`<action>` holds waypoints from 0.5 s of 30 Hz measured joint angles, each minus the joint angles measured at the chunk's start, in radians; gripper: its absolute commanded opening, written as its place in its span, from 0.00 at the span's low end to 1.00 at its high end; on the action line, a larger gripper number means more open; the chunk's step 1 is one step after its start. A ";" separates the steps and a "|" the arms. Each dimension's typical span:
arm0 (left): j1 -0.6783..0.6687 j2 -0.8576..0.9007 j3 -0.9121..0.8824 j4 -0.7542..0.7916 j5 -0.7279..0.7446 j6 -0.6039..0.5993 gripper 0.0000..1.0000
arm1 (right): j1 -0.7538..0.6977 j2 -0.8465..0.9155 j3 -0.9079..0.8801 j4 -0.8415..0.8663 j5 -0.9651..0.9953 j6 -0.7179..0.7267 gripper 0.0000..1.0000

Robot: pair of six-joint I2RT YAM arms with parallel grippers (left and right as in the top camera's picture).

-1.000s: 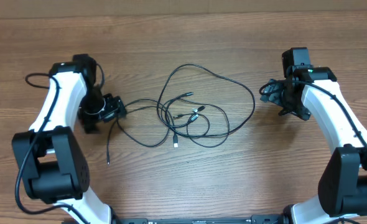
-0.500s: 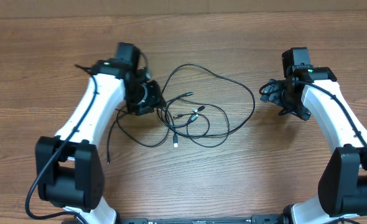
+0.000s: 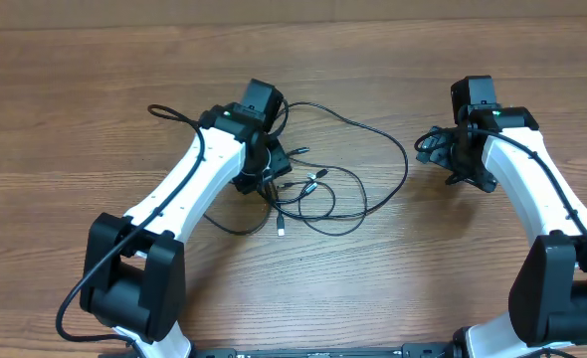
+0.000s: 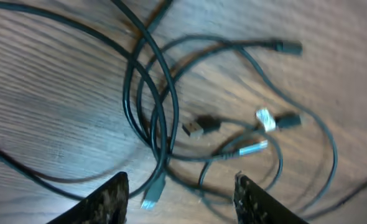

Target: Untangle cables

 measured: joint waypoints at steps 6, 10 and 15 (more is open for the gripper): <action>-0.002 0.001 -0.027 0.057 -0.048 -0.129 0.46 | 0.000 0.000 0.000 0.000 0.000 0.000 1.00; -0.002 0.002 -0.031 0.060 -0.056 -0.174 0.43 | 0.000 0.000 0.000 0.000 0.000 0.000 1.00; -0.002 0.002 -0.042 0.062 -0.079 -0.213 0.43 | 0.000 0.000 0.000 0.000 0.000 0.000 1.00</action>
